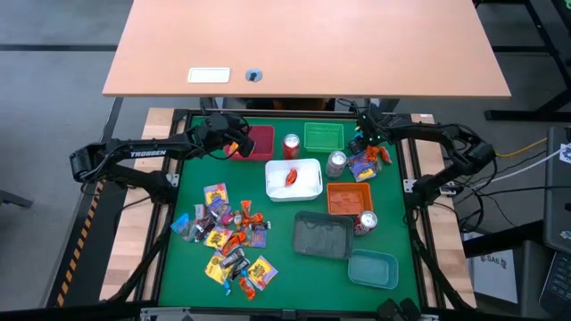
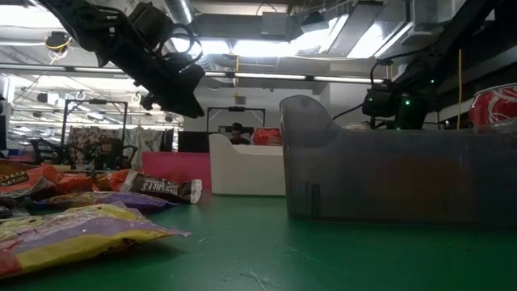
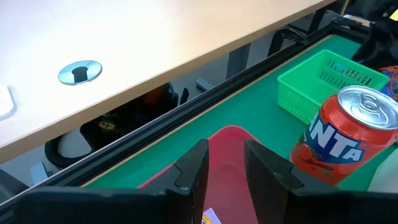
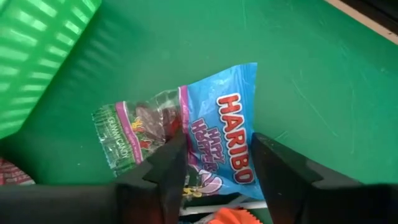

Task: Sort candy
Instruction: Put the blue candy into the green bin

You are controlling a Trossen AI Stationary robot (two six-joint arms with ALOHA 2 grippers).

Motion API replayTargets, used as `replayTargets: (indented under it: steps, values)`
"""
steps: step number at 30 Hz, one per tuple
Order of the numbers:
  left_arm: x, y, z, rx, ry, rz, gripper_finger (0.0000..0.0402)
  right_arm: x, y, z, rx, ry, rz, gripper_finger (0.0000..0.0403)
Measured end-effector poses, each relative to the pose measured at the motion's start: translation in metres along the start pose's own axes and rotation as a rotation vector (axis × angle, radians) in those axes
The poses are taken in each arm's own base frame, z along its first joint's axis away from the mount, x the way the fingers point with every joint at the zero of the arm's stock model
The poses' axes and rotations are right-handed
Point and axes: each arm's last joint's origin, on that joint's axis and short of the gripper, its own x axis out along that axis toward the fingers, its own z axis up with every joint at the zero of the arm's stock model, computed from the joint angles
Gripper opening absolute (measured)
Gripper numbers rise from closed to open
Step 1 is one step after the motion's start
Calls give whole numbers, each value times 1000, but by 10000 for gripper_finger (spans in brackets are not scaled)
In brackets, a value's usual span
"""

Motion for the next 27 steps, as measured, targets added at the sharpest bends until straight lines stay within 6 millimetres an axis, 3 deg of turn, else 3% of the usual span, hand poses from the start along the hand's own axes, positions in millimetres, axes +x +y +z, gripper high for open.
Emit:
replayTargets:
  steps: [15, 20, 27]
  values:
    - [0, 0, 0, 0, 0, 0, 92, -1, 0, 0, -51, 11, 4, 14]
    - [0, 0, 0, 0, 0, 0, 92, -12, -1, 14, -74, 37, -37, 10]
    - [0, 0, 0, 0, 0, 0, 92, -46, 0, 51, -147, 22, -60, 3]
